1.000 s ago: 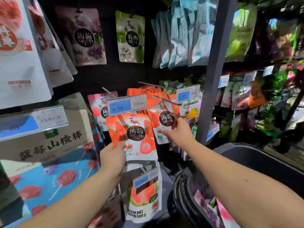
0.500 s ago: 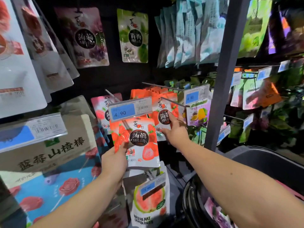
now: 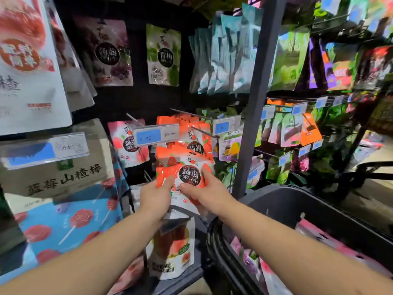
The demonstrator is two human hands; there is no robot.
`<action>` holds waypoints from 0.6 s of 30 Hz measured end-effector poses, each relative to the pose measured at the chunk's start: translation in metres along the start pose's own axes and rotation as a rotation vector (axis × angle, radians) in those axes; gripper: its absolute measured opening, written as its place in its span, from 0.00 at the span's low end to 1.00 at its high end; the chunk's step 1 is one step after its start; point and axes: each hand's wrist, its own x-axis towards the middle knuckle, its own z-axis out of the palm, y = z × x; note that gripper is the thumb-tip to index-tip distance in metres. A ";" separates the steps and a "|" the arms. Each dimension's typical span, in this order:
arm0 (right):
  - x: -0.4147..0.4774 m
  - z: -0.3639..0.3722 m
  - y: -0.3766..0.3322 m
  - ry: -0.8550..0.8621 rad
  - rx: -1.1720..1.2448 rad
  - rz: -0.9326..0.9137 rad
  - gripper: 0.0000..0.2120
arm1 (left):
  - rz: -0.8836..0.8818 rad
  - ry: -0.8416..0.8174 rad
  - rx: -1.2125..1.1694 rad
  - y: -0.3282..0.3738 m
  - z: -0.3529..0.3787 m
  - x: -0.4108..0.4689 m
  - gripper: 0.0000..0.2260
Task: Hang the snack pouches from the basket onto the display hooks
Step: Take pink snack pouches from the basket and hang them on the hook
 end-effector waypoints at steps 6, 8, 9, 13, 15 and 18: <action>-0.023 -0.024 0.010 0.112 -0.043 -0.026 0.54 | 0.065 -0.058 -0.010 0.001 0.022 -0.020 0.06; -0.030 -0.031 0.012 0.173 -0.034 -0.081 0.53 | 0.071 -0.091 -0.017 0.002 0.025 -0.023 0.07; -0.032 -0.034 0.013 0.194 -0.043 -0.103 0.52 | 0.074 -0.103 -0.016 0.004 0.026 -0.026 0.07; -0.031 -0.036 0.014 0.261 -0.112 -0.213 0.51 | 0.086 -0.098 0.018 0.006 0.028 -0.029 0.09; -0.030 -0.035 0.007 0.284 -0.124 -0.236 0.49 | 0.096 -0.088 0.003 0.007 0.029 -0.026 0.08; -0.026 -0.037 -0.001 0.350 -0.119 -0.239 0.46 | 0.105 -0.083 -0.048 0.009 0.033 -0.022 0.07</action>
